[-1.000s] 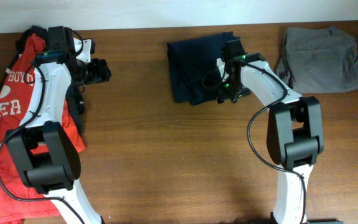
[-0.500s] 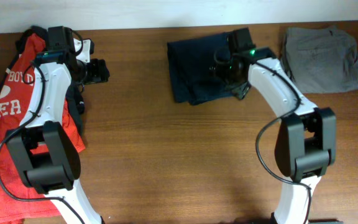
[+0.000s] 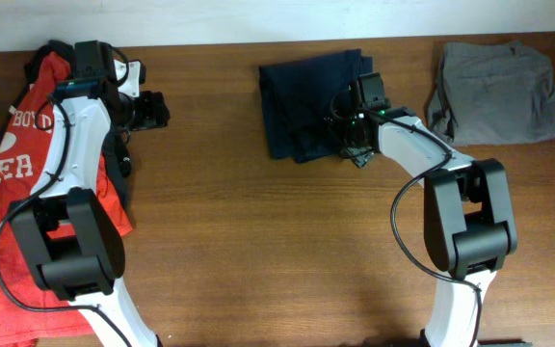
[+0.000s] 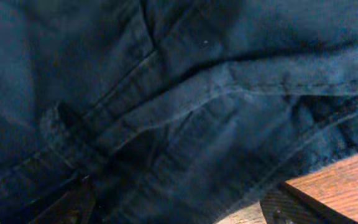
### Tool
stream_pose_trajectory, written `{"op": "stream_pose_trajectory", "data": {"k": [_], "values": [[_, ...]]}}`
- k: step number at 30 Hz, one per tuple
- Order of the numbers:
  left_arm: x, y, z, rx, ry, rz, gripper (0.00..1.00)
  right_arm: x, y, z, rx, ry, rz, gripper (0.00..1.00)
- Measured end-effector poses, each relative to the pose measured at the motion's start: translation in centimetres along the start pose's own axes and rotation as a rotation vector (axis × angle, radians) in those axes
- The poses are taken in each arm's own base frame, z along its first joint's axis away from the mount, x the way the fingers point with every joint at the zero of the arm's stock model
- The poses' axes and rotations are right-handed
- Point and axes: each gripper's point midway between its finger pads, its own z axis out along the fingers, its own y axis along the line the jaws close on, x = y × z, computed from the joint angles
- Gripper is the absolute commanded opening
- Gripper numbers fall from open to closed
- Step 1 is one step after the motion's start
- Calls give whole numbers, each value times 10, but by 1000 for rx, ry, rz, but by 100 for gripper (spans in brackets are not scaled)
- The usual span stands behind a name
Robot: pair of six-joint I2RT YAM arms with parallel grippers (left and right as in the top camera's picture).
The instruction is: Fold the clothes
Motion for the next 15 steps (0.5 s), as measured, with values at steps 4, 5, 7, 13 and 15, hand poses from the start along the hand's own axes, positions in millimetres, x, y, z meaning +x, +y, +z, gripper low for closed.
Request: {"op": "stream_pose_trajectory", "data": {"k": [4, 5, 7, 13, 15], "values": [[0, 0, 0, 0, 1, 0, 73, -3, 10, 6, -46, -26, -3, 66], [0, 0, 0, 0, 1, 0, 73, -5, 14, 9, -64, -37, -12, 59], [0, 0, 0, 0, 1, 0, 73, -7, 17, 12, -75, -49, -11, 43], [0, 0, 0, 0, 0, 0, 73, -13, 16, 25, -87, -79, -73, 4], [0, 0, 0, 0, 1, 0, 73, -14, 18, 26, -94, -86, -127, 4]]}}
